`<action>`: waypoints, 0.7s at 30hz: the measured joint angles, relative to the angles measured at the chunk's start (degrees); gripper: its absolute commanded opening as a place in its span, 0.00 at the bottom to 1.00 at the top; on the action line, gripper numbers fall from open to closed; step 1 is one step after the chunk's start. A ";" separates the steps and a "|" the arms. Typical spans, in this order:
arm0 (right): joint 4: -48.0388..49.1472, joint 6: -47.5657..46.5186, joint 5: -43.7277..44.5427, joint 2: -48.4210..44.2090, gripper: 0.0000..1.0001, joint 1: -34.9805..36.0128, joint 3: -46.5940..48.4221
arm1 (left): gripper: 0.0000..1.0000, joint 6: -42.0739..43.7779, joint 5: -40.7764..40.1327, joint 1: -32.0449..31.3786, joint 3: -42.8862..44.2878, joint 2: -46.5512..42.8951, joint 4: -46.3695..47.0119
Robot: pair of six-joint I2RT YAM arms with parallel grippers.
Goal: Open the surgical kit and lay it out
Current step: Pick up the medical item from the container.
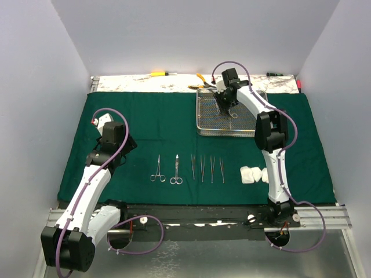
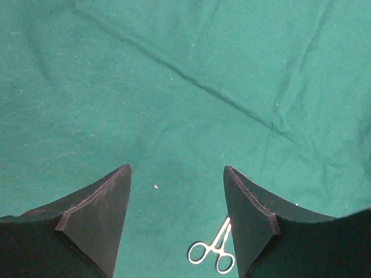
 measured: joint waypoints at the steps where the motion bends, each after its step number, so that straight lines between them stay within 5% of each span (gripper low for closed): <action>1: -0.04 0.02 0.00 0.04 0.38 -0.02 0.04 | 0.67 0.00 -0.02 0.00 0.00 0.00 0.00; 16: -1.05 -0.50 -1.99 1.18 0.30 -0.26 1.49 | 0.67 0.00 -0.07 0.00 0.00 0.48 0.00; 21: -3.80 -0.83 -4.79 2.78 0.10 -0.87 4.28 | 0.67 0.00 -0.09 0.00 0.00 0.59 0.00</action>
